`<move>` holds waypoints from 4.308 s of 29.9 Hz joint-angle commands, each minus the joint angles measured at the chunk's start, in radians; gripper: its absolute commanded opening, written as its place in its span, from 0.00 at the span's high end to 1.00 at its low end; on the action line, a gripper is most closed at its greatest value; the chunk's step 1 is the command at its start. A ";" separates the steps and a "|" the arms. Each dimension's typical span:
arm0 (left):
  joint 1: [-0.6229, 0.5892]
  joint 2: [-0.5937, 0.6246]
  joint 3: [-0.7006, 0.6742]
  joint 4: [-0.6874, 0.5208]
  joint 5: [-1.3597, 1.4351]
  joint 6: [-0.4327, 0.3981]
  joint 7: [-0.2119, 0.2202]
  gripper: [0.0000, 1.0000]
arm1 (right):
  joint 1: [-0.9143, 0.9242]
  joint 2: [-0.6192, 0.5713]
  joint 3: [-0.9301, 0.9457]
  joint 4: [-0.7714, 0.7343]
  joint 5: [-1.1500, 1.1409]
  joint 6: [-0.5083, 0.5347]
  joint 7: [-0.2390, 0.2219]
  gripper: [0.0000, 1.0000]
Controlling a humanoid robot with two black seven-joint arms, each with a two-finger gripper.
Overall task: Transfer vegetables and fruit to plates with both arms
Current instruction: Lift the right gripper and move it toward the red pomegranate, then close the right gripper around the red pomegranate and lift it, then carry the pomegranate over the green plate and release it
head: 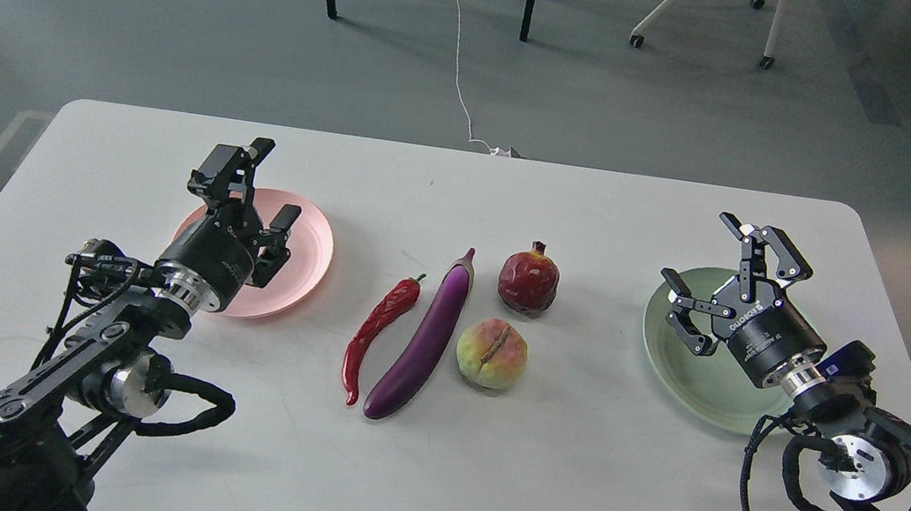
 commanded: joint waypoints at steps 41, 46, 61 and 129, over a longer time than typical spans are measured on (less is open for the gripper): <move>0.007 0.077 0.003 -0.069 0.060 -0.063 -0.022 0.02 | 0.872 0.393 -0.986 -0.267 -1.195 -0.078 0.000 0.01; 0.009 0.088 0.003 -0.076 0.060 -0.063 -0.022 0.02 | 0.857 0.422 -1.015 -0.287 -1.193 -0.082 0.000 0.02; 0.010 0.094 0.003 -0.090 0.060 -0.063 -0.022 0.02 | 0.809 0.450 -1.019 -0.315 -1.193 -0.147 0.000 0.02; 0.006 0.091 0.003 -0.096 0.060 -0.069 -0.022 0.02 | 0.829 -0.138 -1.080 -0.046 -1.405 -0.231 0.000 0.07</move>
